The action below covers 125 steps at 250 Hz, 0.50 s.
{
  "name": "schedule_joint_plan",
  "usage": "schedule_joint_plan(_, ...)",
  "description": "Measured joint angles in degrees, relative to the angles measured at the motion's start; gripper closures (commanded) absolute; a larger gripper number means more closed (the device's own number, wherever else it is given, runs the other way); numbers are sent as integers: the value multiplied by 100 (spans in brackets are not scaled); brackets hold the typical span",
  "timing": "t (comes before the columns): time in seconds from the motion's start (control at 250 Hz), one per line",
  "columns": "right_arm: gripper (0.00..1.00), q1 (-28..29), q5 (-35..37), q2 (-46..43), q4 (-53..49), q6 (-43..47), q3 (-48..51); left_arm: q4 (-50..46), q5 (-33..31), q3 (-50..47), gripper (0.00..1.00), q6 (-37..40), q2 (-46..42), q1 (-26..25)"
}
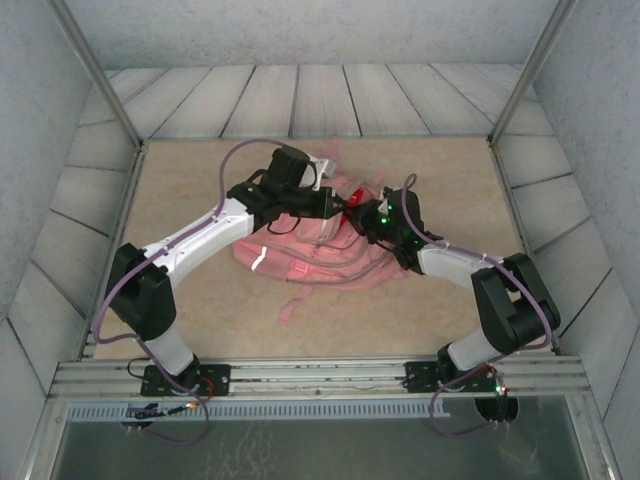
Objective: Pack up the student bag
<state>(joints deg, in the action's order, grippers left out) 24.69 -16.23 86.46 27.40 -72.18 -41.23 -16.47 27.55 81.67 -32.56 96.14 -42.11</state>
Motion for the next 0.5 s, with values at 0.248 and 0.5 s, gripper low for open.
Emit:
schedule_joint_plan(0.248,100,142,13,94,-39,20,-184,68,-28,-109,100,22,-44,7)
schedule_joint_plan(0.5,97,210,-11,94,-216,17,-398,262,7,-197,100,20,-63,28)
